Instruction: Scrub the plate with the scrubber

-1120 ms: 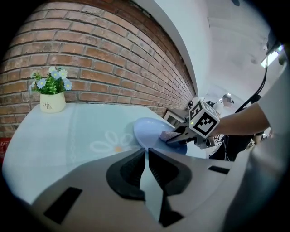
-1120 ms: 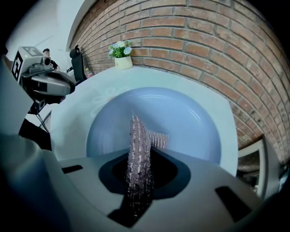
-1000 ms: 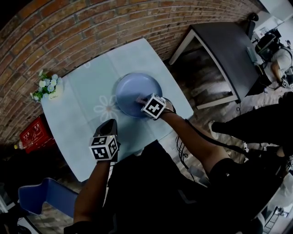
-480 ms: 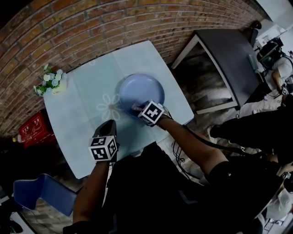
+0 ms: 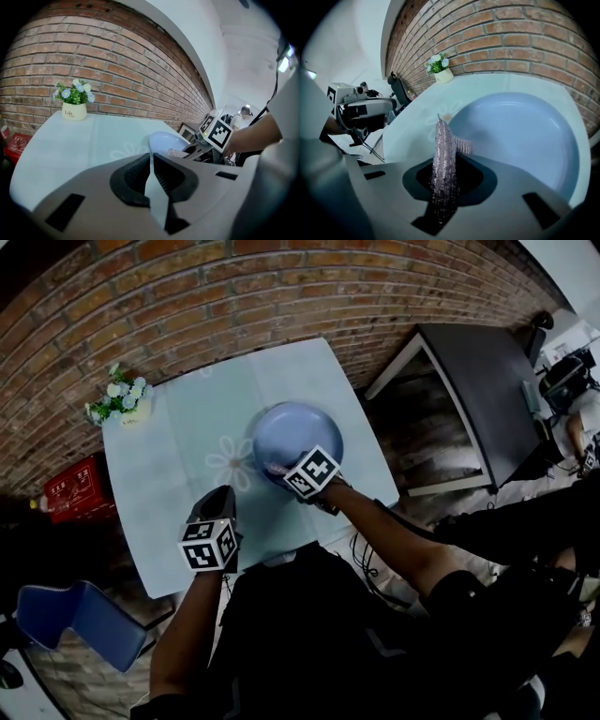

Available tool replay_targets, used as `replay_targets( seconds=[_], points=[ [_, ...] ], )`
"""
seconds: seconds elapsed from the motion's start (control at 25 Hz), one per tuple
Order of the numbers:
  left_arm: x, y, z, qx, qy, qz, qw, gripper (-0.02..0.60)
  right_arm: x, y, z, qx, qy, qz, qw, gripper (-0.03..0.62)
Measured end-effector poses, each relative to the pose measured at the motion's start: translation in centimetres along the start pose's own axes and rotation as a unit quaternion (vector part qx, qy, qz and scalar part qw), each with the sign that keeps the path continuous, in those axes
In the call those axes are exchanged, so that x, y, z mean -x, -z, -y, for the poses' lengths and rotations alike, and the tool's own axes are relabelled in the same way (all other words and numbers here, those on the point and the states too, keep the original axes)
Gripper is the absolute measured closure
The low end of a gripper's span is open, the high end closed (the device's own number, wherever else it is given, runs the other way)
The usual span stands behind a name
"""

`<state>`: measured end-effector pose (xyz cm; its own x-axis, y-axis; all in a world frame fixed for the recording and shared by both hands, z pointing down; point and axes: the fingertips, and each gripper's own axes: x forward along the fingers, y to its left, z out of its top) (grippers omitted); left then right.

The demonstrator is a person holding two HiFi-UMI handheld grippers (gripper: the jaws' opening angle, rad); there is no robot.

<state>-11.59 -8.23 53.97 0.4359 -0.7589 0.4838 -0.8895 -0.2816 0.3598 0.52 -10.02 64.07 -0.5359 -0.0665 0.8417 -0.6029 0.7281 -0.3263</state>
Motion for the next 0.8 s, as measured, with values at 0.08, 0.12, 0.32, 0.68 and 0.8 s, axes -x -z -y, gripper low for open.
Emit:
replay_targets(
  seconds=[0.08,0.12,0.32,0.68,0.8],
  points=[
    [0.2,-0.2,-0.1,0.003,-0.009,0.004,0.9999,0.549,0.0,-0.4,-0.2,-0.01,-0.02,0.003,1.0,0.526],
    [0.3,-0.2,-0.1,0.005,-0.013,0.005,0.9999,0.549,-0.1,-0.4,-0.4,-0.013,-0.032,0.002,0.999,0.526],
    [0.5,-0.6,0.2,0.01,-0.03,0.016,0.9994,0.549,0.2,-0.8,-1.4,-0.013,-0.089,-0.001,0.996,0.526],
    [-0.5,-1.7,1.4,0.009,-0.026,0.026,0.9993,0.549,2.0,-2.0,-2.1,-0.029,-0.143,0.041,0.988,0.526],
    [-0.9,-2.3,1.5,0.012,-0.026,0.032,0.9991,0.549,3.8,-3.0,-2.6,-0.026,-0.157,0.069,0.985,0.526]
  ],
)
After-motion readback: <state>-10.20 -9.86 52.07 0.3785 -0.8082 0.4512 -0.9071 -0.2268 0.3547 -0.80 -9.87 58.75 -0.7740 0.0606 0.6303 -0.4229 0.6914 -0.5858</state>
